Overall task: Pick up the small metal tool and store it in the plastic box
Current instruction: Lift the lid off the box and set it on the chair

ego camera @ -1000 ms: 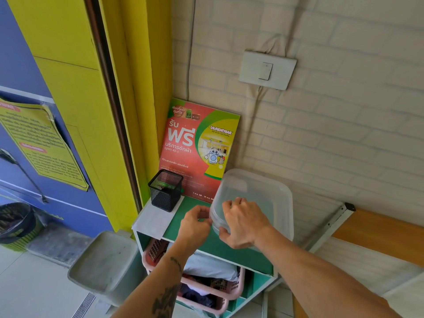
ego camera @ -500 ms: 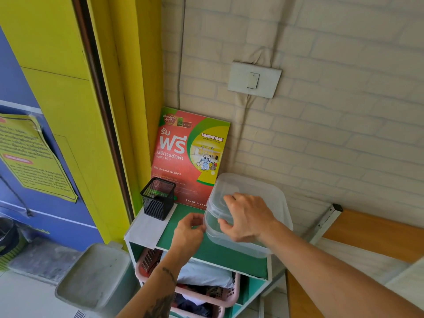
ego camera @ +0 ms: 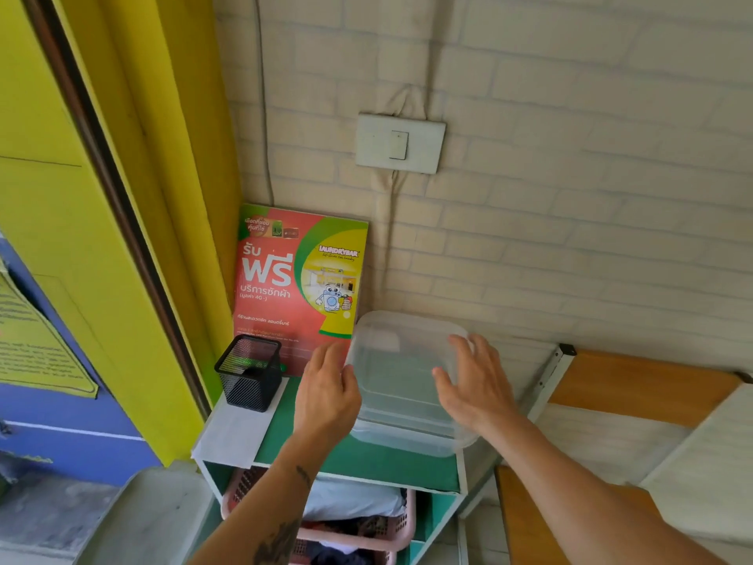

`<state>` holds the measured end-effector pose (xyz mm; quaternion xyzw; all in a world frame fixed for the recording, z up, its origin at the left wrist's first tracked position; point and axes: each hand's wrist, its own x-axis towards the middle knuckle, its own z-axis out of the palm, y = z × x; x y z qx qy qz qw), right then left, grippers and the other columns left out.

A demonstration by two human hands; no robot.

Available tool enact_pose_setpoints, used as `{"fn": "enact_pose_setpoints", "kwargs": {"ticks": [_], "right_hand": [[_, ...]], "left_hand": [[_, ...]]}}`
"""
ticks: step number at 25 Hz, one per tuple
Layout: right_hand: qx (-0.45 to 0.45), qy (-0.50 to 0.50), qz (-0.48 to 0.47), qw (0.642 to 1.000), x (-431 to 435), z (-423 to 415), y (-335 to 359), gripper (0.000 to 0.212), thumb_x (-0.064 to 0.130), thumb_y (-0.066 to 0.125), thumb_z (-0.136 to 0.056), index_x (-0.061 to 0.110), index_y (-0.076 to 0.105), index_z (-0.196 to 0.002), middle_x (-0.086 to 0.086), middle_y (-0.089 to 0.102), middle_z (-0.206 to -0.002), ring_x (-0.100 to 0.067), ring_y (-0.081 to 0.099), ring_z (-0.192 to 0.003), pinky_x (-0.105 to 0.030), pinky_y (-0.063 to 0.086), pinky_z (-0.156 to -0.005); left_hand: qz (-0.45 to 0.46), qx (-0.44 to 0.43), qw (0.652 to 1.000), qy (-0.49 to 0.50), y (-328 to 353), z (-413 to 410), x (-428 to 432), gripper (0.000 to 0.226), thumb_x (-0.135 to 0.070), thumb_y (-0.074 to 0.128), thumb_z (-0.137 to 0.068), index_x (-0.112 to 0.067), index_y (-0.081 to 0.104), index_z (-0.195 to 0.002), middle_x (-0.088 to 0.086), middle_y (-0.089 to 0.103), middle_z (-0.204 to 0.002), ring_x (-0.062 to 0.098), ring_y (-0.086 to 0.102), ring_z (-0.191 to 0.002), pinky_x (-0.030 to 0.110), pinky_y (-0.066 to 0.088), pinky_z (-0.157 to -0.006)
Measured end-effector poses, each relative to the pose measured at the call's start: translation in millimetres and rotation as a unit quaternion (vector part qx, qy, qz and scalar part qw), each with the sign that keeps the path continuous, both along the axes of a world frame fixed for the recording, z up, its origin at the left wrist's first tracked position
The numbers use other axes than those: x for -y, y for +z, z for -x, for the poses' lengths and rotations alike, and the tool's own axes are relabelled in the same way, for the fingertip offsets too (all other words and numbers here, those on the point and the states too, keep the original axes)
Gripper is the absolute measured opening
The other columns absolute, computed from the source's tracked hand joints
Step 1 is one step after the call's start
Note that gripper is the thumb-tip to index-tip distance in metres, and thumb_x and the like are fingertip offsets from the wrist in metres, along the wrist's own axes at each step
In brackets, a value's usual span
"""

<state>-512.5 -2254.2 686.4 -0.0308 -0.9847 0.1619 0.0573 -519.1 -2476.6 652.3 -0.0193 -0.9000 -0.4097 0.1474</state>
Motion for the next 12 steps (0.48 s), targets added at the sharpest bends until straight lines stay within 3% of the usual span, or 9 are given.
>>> {"fn": "enact_pose_setpoints", "kwargs": {"ticks": [3,5,9,12], "right_hand": [[0.069,-0.092,0.099,0.988,-21.0,-2.6,-15.3,0.070,0.057,0.038,-0.090,0.028,0.018,-0.151,-0.011,0.021,-0.160,-0.032,0.025,-0.144,-0.054,0.033,-0.112],[0.086,-0.096,0.167,0.977,-19.8,-8.8,-20.6,0.074,0.060,0.035,-0.089,0.029,0.013,-0.152,-0.008,0.020,-0.161,-0.031,0.026,-0.145,-0.055,0.033,-0.113],[0.094,-0.078,0.208,0.970,-3.4,-21.1,-24.3,0.071,0.046,0.037,-0.100,0.023,-0.001,-0.156,-0.002,-0.004,-0.166,-0.021,0.002,-0.152,-0.043,0.010,-0.122],[0.084,-0.073,0.230,0.967,2.5,-24.9,-22.0,0.071,0.042,0.039,-0.101,0.024,-0.003,-0.156,-0.002,-0.011,-0.165,-0.020,-0.002,-0.152,-0.040,0.008,-0.120]], "left_hand": [[0.132,0.068,0.986,-0.070,-0.1,14.2,-10.2,0.061,-0.039,0.037,-0.097,-0.014,0.026,-0.151,0.008,0.026,-0.161,0.028,0.028,-0.146,0.044,0.027,-0.119],[0.170,0.120,0.973,-0.095,-2.0,18.6,-16.0,0.071,-0.047,0.031,-0.096,-0.014,0.010,-0.155,0.008,0.008,-0.165,0.027,0.012,-0.151,0.045,0.016,-0.123],[0.178,0.132,0.970,-0.098,-1.9,18.3,-22.5,0.075,-0.051,0.033,-0.095,-0.014,0.009,-0.155,0.013,0.005,-0.165,0.029,0.012,-0.151,0.044,0.016,-0.123],[0.153,0.132,0.976,-0.083,1.7,13.9,-27.0,0.075,-0.052,0.037,-0.093,-0.015,0.015,-0.154,0.014,0.010,-0.165,0.032,0.016,-0.150,0.046,0.021,-0.122]]}}
